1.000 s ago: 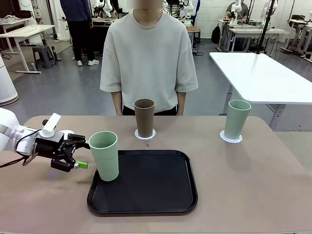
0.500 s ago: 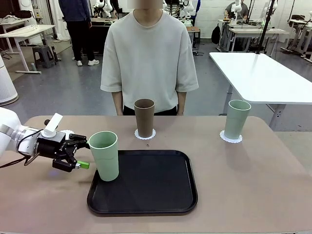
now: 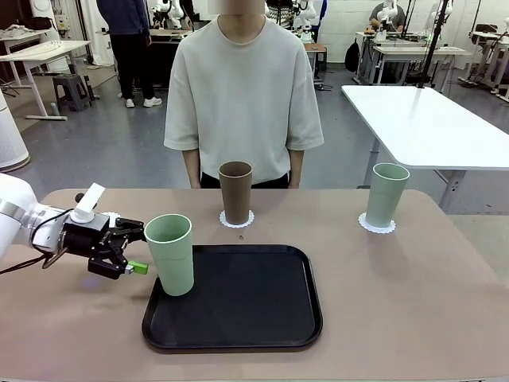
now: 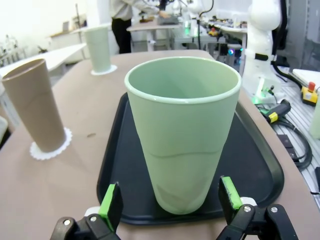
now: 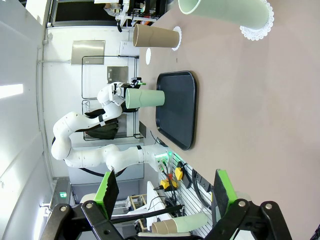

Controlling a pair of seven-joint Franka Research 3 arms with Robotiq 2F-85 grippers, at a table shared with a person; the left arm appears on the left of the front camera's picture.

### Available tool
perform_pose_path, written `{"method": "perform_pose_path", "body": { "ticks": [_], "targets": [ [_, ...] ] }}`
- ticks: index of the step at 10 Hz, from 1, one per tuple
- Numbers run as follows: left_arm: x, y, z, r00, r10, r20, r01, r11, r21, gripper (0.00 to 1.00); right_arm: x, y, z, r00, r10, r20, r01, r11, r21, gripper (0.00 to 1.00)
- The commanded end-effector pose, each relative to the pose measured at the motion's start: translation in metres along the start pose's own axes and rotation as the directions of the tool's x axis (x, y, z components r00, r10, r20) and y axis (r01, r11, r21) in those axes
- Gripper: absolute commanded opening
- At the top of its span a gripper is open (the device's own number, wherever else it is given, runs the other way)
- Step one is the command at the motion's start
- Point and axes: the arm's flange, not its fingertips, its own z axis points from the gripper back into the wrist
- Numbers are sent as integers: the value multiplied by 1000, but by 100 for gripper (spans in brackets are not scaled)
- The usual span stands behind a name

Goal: Place coasters on the table and set cups on them.
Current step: Take one Reusable plastic cup from the Flat Tray and place it on a coaster set by the human.

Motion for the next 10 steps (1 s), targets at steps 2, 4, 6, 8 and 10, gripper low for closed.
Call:
{"method": "perform_pose_path", "body": {
  "ticks": [2,4,6,8,10],
  "targets": [
    [7,7,-11,1000,18,17,-18,1000,-24,100,-5,1,-2,1000,4,0,-4,1000,7,100],
    [10,8,-18,1000,26,16,-25,999,-33,100,-5,1,-2,1000,4,0,-4,1000,7,100],
    [12,8,-25,999,30,13,-29,999,-37,100,-5,1,-2,1000,4,0,-4,1000,7,100],
    [15,8,-33,1000,26,14,-25,998,-51,100,-5,1,-2,1000,4,0,-4,1000,7,100],
    [16,7,-41,1000,23,15,-22,998,-67,100,-5,1,-2,1000,4,0,-4,1000,7,100]
  ]
}}
